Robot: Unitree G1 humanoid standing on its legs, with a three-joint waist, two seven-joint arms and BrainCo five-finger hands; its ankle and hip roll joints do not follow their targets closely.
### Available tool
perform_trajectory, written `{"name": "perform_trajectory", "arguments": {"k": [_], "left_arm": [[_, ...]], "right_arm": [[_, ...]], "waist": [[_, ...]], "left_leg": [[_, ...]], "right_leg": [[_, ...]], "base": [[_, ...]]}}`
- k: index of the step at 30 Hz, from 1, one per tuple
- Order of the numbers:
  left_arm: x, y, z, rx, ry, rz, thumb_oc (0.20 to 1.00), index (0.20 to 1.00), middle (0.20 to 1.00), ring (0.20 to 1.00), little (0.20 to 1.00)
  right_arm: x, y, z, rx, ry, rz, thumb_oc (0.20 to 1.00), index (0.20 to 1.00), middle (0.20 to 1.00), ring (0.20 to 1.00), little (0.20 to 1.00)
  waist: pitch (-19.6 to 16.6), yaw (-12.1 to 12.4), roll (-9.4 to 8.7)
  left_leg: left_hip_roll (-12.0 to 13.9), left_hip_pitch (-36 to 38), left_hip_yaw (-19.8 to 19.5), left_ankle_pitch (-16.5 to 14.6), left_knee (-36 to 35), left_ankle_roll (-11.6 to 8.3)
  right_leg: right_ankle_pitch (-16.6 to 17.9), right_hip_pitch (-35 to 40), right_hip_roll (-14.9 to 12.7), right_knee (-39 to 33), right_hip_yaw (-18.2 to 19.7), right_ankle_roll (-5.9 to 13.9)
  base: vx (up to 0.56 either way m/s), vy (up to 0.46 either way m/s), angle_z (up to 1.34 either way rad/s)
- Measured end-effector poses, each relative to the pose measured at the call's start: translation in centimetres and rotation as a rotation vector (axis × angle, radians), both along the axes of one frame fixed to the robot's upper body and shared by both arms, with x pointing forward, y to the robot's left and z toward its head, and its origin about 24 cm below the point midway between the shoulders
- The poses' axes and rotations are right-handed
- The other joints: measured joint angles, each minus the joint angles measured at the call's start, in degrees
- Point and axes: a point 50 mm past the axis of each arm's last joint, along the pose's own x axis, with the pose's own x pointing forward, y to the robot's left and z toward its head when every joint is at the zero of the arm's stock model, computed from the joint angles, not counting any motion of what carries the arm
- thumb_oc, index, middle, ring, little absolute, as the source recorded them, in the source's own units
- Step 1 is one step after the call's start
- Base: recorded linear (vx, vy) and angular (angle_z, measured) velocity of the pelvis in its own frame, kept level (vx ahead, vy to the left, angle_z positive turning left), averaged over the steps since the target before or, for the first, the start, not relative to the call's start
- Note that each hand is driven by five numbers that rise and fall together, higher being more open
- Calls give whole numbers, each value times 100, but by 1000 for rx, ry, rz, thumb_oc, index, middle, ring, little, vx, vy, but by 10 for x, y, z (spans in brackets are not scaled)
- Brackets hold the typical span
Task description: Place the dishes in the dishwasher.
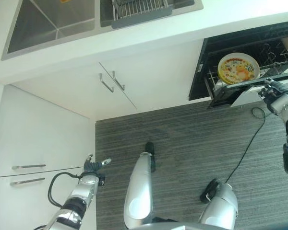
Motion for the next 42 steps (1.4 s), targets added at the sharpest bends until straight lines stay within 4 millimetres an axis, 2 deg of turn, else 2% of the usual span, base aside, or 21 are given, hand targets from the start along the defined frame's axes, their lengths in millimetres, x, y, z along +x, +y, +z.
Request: {"name": "perform_trajectory", "arguments": {"k": [4,7,10,12,14,15,16,18,19,21,22,23,25,27,30,32,35,36,38,41,42], "left_arm": [[0,-1,0,-6,-4,2,1000,1000,1000,1000,1000],[3,-6,0,-25,-18,0,1000,1000,1000,1000,1000],[10,-10,8,-60,-78,1,1000,1000,1000,1000,1000],[-2,-10,0,-121,-62,54,1000,1000,1000,1000,1000],[-4,-20,-5,-164,-47,31,1000,1000,1000,1000,1000],[-9,-26,-10,-168,-18,-14,1000,1000,1000,1000,1000],[-8,-26,-10,-171,-17,-17,1000,1000,1000,1000,1000],[-7,-29,-12,-209,-48,-42,1000,1000,1000,1000,1000],[-12,-34,-15,-230,-67,-43,1000,1000,1000,1000,1000],[-26,-27,-17,-193,-55,-111,1000,1000,1000,1000,1000],[-29,-19,-15,-176,-84,-122,1000,1000,1000,1000,1000],[-34,-12,-16,-159,-80,-117,1000,1000,1000,1000,1000],[-40,4,-10,-122,-103,-118,1000,1000,1000,1000,1000],[-38,16,1,-92,-156,-107,1000,1000,1000,1000,1000],[-37,28,9,-68,-207,-59,1000,1000,1000,1000,1000],[-43,34,10,-48,-200,-45,1000,1000,1000,1000,1000],[-73,3,-24,-113,-82,-27,1000,1000,1000,1000,1000],[-81,-8,-35,-129,-30,-33,1000,1000,1000,1000,1000],[-89,-12,-43,-129,22,-53,1000,1000,1000,1000,1000],[-100,-13,-52,-112,108,-61,1000,1000,1000,1000,1000],[-100,-12,-52,-106,115,-67,1000,1000,1000,1000,1000]], "right_arm": [[0,0,0,-8,-9,-18,200,200,200,200,200],[-5,6,-30,-21,36,-23,200,200,200,200,200],[-2,25,-40,-22,-37,44,200,200,200,200,200],[-11,64,-67,22,-81,176,200,200,200,200,200],[-32,62,-100,26,-5,163,200,200,200,200,200],[-51,60,-131,21,91,134,200,200,200,200,200],[-52,60,-133,17,98,130,200,200,200,200,200],[-61,56,-141,20,106,99,200,200,200,200,200],[-73,60,-148,30,97,91,200,200,200,200,200],[-110,80,-194,148,171,87,200,200,200,200,200],[-123,80,-212,184,234,59,200,200,200,200,200],[-129,76,-218,193,259,43,200,200,200,200,200],[-127,70,-213,218,215,21,200,200,200,200,200],[-115,67,-202,227,158,23,200,200,200,200,200],[-106,69,-201,244,161,31,200,200,200,200,200],[-106,70,-202,247,175,32,200,200,200,200,200],[-98,46,-189,194,186,-7,200,200,200,200,200],[-105,36,-193,185,233,-47,200,200,200,200,200],[-111,32,-199,184,266,-76,200,200,200,200,200],[-112,33,-201,197,272,-85,200,200,200,200,200],[-115,31,-202,206,269,-95,200,200,200,200,200]], "waist": [[0,-1,1],[-1,-45,-1],[-2,-268,-2],[-122,-497,-42],[-314,-607,-71],[-562,-625,-189],[-604,-628,-180],[-650,-602,-107],[-686,-492,-184],[-800,-415,-737],[-800,-437,-806],[-801,-485,-803],[-809,-503,-816],[-794,-506,-812],[-799,-385,-822],[-858,-374,-930],[-962,-349,-315],[-967,-343,-248],[-920,-321,-360],[-914,-403,-246],[-920,-426,-115]], "left_leg": [[15,6,28,-10,-24,12],[203,437,65,135,-473,-95],[418,1111,199,664,-1473,-215],[594,1977,461,850,-2090,-176],[604,1890,179,999,-1574,-233],[306,1882,29,769,-2029,-487],[206,1918,209,773,-2475,-485],[138,1850,332,782,-2451,-464],[-39,1941,216,586,-2059,-214],[-401,2253,355,330,-2099,100],[-409,2432,329,445,-2394,252],[-383,2614,339,568,-2710,234],[-345,2711,464,685,-2995,215],[-322,2748,462,678,-3035,208],[-205,3090,387,626,-3206,-31],[-169,3143,289,600,-3206,-241],[448,3109,479,839,-3112,-403],[493,2977,470,939,-2823,-525],[602,2507,433,901,-2209,-607],[544,2556,497,915,-2799,-600],[466,2704,520,987,-2952,-466]], "right_leg": [[21,-32,11,-18,39,23],[145,368,297,-448,-99,-5],[263,687,708,-834,-229,-112],[10,1084,1013,-890,-120,-303],[-139,1409,1023,-1003,-124,-339],[64,1735,1081,-1631,-212,-281],[282,1886,1174,-1987,-238,-327],[353,2241,1356,-2409,-292,-264],[330,2398,1242,-2448,-193,-186],[627,2663,936,-2462,-77,36],[883,2488,863,-2155,-64,-60],[866,2315,852,-2056,-78,-98],[1076,2285,822,-3208,-274,60],[1816,2293,670,-4397,-515,116],[2227,2544,829,-4482,-627,134],[2064,2843,1137,-4412,-485,5],[1796,2871,1724,-4394,-538,-135],[1670,2944,1742,-4331,-602,-172],[1589,3016,1689,-4345,-726,-304],[1523,3003,1676,-4279,-715,-185],[1493,3043,1683,-4211,-695,-93]], "base": [[7,-7,-5],[-1,-174,-15],[62,-220,-28],[261,-70,-45],[370,200,-13],[345,280,-8],[383,302,-29],[335,211,-27],[241,67,-38],[128,-76,-20],[4,-210,14],[-47,-297,-2],[-47,-292,-9],[16,-361,5],[61,-284,15],[37,-134,34],[81,-75,10],[39,55,32],[74,97,26],[120,74,-1],[87,27,-3]]}}
